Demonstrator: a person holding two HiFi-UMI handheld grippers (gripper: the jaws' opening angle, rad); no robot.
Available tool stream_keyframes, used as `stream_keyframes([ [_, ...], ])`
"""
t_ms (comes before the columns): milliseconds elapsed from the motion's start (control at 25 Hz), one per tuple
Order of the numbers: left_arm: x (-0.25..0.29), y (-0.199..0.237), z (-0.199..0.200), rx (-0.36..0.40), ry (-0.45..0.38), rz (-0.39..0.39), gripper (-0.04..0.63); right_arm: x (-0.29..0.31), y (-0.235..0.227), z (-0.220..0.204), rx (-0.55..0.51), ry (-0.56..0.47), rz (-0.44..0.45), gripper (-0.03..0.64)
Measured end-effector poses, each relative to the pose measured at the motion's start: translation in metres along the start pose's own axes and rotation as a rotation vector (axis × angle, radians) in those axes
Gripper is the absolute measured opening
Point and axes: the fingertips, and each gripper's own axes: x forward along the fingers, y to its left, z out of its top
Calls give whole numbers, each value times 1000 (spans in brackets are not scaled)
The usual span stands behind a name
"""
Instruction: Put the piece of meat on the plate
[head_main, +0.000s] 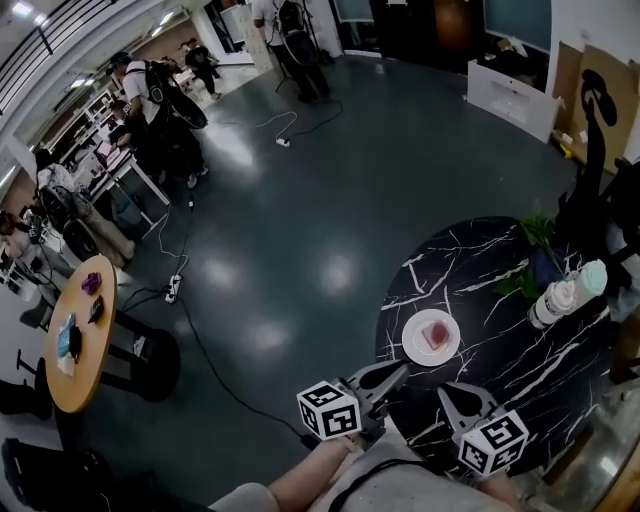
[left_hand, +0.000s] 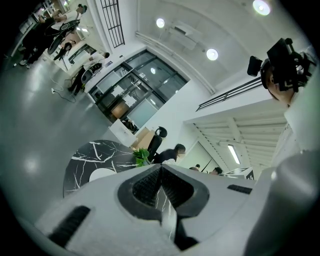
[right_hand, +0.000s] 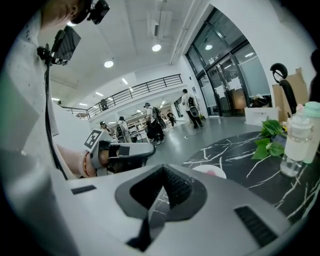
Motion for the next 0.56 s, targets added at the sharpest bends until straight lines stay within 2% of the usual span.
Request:
stream_keyframes([
  [560, 13, -20, 0, 20, 23, -15, 9, -22, -8, -2, 37, -18, -23, 12],
])
